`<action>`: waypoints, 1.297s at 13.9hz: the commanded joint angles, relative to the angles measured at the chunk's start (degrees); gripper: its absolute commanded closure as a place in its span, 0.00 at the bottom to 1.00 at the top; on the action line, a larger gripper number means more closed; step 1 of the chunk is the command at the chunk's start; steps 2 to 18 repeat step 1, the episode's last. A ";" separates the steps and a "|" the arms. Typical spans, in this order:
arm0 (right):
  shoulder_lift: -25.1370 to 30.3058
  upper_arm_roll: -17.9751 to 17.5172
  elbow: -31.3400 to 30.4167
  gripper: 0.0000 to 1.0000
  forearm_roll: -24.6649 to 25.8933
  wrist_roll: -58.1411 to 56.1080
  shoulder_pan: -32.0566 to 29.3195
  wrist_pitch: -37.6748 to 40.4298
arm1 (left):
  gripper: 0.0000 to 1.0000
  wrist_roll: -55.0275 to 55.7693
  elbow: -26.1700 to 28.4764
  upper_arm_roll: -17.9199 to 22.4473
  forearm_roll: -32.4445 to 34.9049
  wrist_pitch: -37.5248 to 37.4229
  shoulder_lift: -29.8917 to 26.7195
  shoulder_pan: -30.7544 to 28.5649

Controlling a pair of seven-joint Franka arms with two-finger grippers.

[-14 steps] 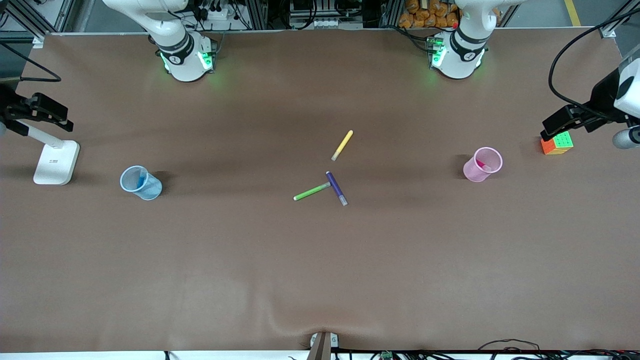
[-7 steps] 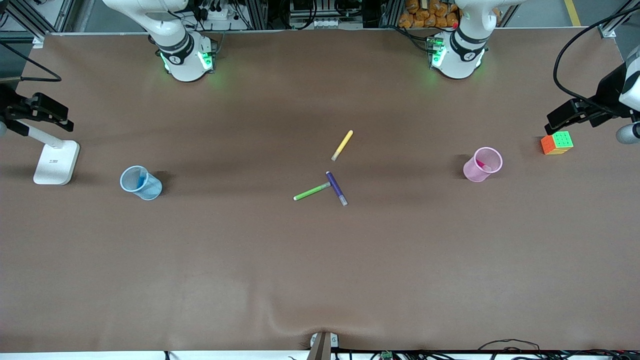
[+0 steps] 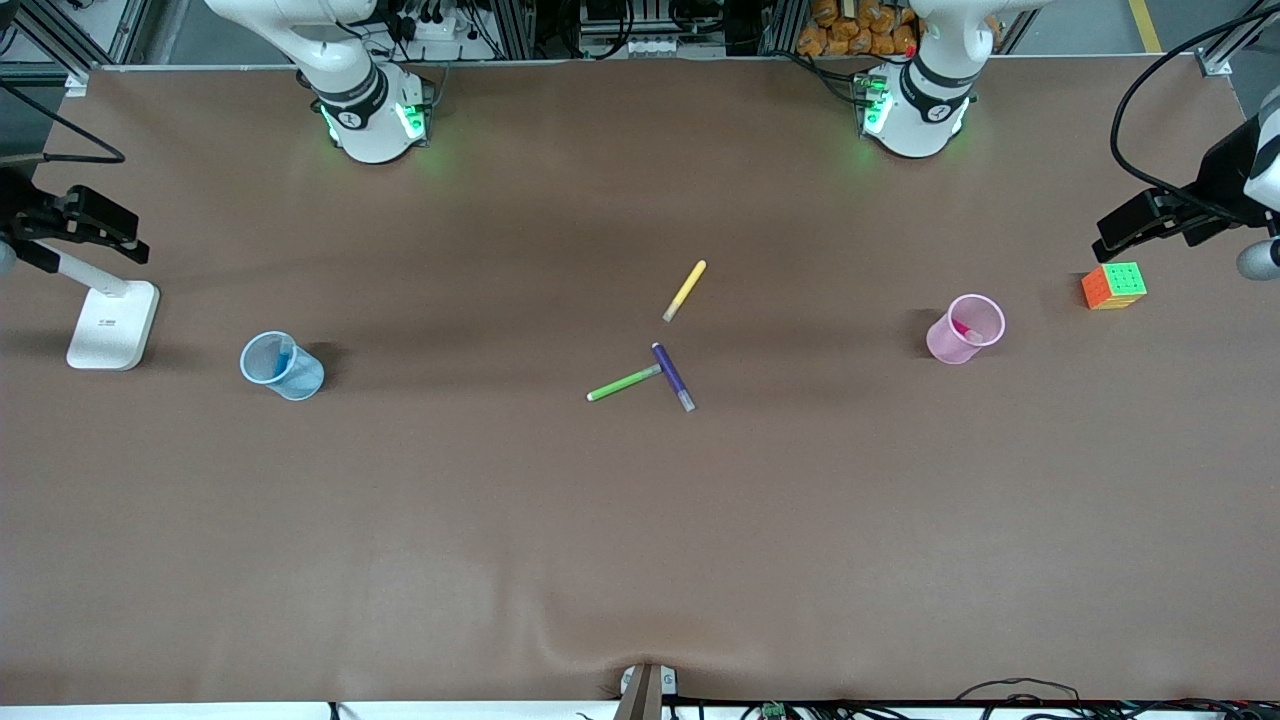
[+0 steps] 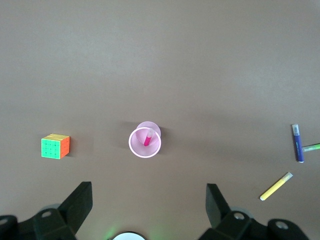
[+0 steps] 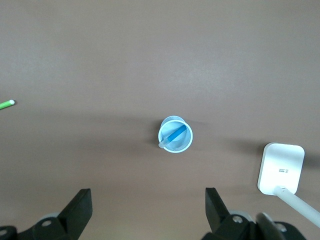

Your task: Place pink and blue markers in matching cups

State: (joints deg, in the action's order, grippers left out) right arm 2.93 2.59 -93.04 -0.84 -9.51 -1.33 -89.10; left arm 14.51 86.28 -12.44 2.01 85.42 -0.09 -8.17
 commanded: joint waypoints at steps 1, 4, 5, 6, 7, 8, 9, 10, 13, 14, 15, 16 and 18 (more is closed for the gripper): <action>1.55 -0.04 -1.27 0.00 -0.03 -0.51 0.10 -0.20 | 0.00 -0.98 -0.58 -0.22 0.45 -1.22 -0.53 -0.27; 1.55 -0.04 -1.27 0.00 -0.03 -0.51 0.10 -0.20 | 0.00 -0.98 -0.58 -0.22 0.45 -1.22 -0.53 -0.27; 1.55 -0.04 -1.27 0.00 -0.03 -0.51 0.10 -0.20 | 0.00 -0.98 -0.58 -0.22 0.45 -1.22 -0.53 -0.27; 1.55 -0.04 -1.27 0.00 -0.03 -0.51 0.10 -0.20 | 0.00 -0.98 -0.58 -0.22 0.45 -1.22 -0.53 -0.27; 1.55 -0.04 -1.27 0.00 -0.03 -0.51 0.10 -0.20 | 0.00 -0.98 -0.58 -0.22 0.45 -1.22 -0.53 -0.27; 1.55 -0.04 -1.27 0.00 -0.03 -0.51 0.10 -0.20 | 0.00 -0.98 -0.58 -0.22 0.45 -1.22 -0.53 -0.27; 1.55 -0.04 -1.27 0.00 -0.03 -0.51 0.10 -0.20 | 0.00 -0.98 -0.58 -0.22 0.45 -1.22 -0.53 -0.27; 1.55 -0.04 -1.27 0.00 -0.03 -0.51 0.10 -0.20 | 0.00 -0.98 -0.58 -0.22 0.45 -1.22 -0.53 -0.27; 1.55 -0.04 -1.27 0.00 -0.03 -0.51 0.10 -0.20 | 0.00 -0.98 -0.58 -0.22 0.45 -1.22 -0.53 -0.27; 1.55 -0.04 -1.27 0.00 -0.03 -0.51 0.10 -0.20 | 0.00 -0.98 -0.58 -0.22 0.45 -1.22 -0.53 -0.27; 1.55 -0.04 -1.27 0.00 -0.03 -0.51 0.10 -0.20 | 0.00 -0.98 -0.58 -0.22 0.45 -1.22 -0.53 -0.27; 1.55 -0.04 -1.27 0.00 -0.03 -0.51 0.10 -0.20 | 0.00 -0.98 -0.58 -0.22 0.45 -1.22 -0.53 -0.27; 1.55 -0.04 -1.27 0.00 -0.03 -0.51 0.10 -0.20 | 0.00 -0.98 -0.58 -0.22 0.45 -1.22 -0.53 -0.27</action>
